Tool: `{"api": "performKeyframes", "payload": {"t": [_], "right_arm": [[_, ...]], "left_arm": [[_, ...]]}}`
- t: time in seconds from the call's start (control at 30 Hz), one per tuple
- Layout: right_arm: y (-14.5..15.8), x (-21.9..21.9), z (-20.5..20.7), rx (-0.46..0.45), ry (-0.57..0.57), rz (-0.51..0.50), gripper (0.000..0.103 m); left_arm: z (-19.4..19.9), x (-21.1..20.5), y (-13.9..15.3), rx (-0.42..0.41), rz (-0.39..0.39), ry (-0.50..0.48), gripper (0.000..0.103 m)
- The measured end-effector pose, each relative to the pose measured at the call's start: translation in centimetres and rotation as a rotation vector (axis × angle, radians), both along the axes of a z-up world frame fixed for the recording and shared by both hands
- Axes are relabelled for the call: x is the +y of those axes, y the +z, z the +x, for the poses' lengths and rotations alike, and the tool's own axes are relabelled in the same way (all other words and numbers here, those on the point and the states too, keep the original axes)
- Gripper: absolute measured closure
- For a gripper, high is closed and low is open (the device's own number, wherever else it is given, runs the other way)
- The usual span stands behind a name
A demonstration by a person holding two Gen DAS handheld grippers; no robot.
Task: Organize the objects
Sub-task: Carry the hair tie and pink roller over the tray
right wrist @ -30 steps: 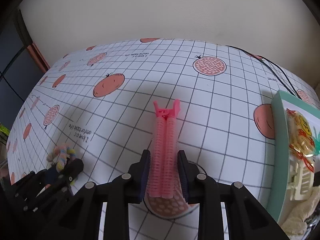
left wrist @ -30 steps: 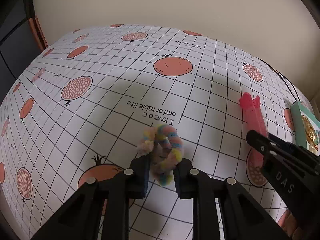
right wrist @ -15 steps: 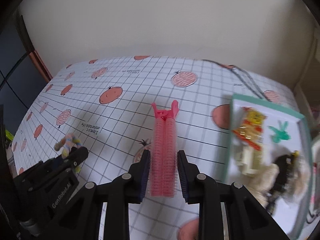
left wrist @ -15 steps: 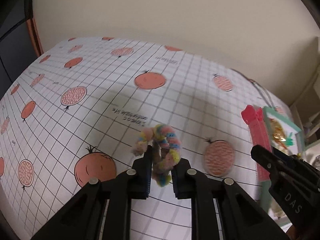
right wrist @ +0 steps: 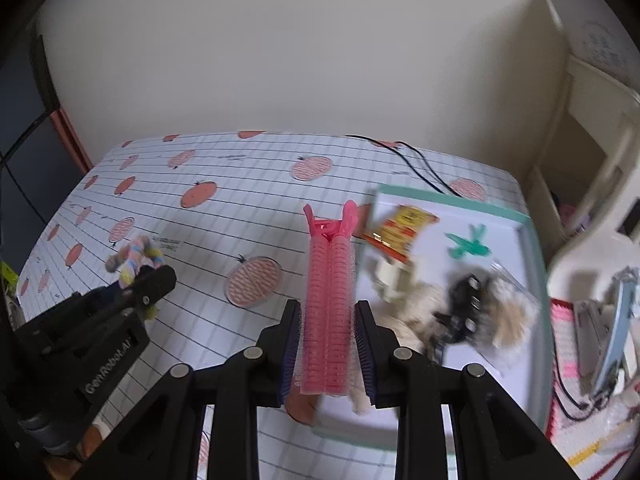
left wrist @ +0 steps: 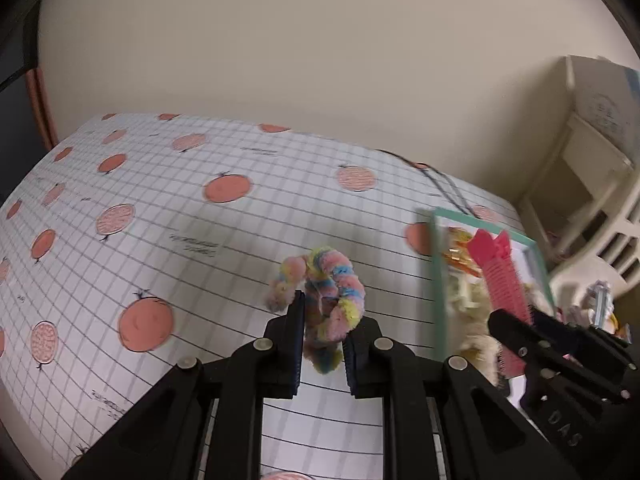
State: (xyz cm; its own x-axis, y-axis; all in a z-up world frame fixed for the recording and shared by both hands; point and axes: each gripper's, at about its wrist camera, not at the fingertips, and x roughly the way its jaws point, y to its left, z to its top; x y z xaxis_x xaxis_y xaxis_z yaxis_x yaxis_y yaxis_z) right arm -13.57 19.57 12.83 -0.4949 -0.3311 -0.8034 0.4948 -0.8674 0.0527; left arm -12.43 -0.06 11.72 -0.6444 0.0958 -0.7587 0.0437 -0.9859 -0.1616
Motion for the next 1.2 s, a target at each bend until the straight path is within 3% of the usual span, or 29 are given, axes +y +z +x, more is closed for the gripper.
{"api": "performKeyframes", "payload": {"t": [0.37, 0.67, 0.83, 0.97, 1.2], "right_arm": [[-0.6, 8.3, -1.1, -0.044, -0.148, -0.038, 0.074], [-1.5, 12.3, -2.2, -0.060, -0.216, -0.037, 0.074], [-2.6, 13.1, -2.6, -0.081, -0.230, -0.027, 0.074], [-3.7, 13.3, -2.8, -0.105, -0.234, -0.009, 0.074], [-6.5, 13.2, -3.1, -0.159, -0.234, 0.057, 0.074]], "left_arm": [[1.6, 7.0, 1.3, 0.041, 0.012, -0.153, 0.085], [2.2, 12.1, 0.5, 0.029, 0.050, -0.282, 0.085], [2.4, 14.0, -0.8, -0.009, 0.043, -0.332, 0.085], [2.0, 14.3, -2.6, -0.072, 0.076, -0.332, 0.085], [1.6, 14.9, -5.5, -0.176, 0.052, -0.340, 0.085]]}}
